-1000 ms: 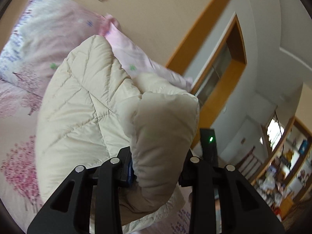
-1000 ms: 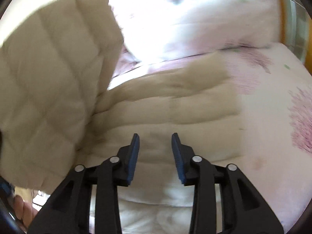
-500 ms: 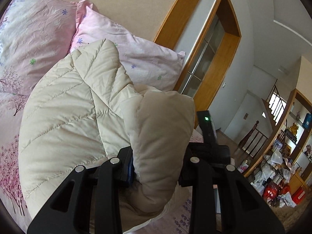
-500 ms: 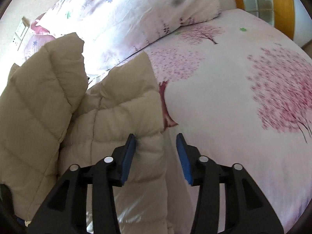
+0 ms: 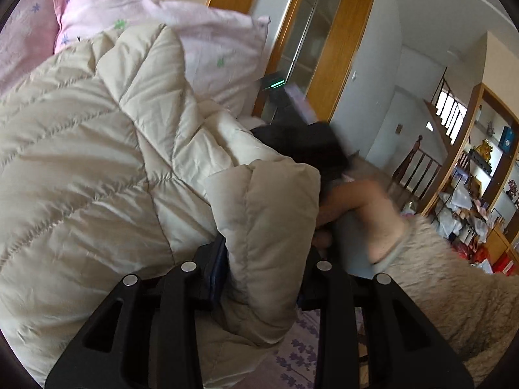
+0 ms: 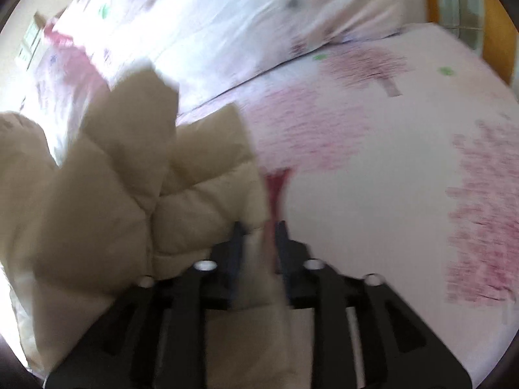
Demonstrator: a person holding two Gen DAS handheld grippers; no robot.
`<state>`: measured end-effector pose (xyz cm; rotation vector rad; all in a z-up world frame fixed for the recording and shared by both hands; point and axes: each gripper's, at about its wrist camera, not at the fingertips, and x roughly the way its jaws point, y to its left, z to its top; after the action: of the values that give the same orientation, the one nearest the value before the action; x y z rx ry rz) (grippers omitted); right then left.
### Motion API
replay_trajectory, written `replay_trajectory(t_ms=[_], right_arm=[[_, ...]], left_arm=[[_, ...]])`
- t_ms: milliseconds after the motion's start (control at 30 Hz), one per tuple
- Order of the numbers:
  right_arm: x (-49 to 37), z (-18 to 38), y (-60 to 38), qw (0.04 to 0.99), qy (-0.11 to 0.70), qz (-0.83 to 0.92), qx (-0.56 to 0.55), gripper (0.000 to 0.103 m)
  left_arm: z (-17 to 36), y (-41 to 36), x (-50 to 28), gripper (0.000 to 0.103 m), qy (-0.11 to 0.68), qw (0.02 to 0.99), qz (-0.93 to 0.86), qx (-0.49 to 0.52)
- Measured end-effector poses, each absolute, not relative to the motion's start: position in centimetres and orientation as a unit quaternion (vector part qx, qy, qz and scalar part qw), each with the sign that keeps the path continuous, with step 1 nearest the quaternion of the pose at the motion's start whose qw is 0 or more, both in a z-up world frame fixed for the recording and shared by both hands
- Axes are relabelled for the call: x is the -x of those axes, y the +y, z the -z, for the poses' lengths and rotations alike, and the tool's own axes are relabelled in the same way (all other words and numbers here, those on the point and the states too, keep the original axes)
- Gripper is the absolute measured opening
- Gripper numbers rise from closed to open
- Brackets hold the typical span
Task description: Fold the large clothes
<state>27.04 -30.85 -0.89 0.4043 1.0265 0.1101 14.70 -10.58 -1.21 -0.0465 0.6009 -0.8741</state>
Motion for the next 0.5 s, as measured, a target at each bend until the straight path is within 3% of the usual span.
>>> replay_trajectory(t_ms=[200,333,500], right_arm=[[-22.7,-4.0,-33.8,0.855,0.429,-0.126,-0.264,0.058],[-21.6,-6.7,-31.1,0.859,0.408,-0.206,-0.230,0.062],[-23.2,-5.3,-26.0,0.843,0.463,-0.224,-0.156,0.060]], left_arm=[[2.3,-12.0,-14.1,0.036,0.290,0.869,0.401,-0.032],[2.7,-12.9,-13.4,0.040,0.285,0.871,0.395,-0.062],[3.1,-13.7,-12.8,0.042,0.281,0.872,0.390,-0.095]])
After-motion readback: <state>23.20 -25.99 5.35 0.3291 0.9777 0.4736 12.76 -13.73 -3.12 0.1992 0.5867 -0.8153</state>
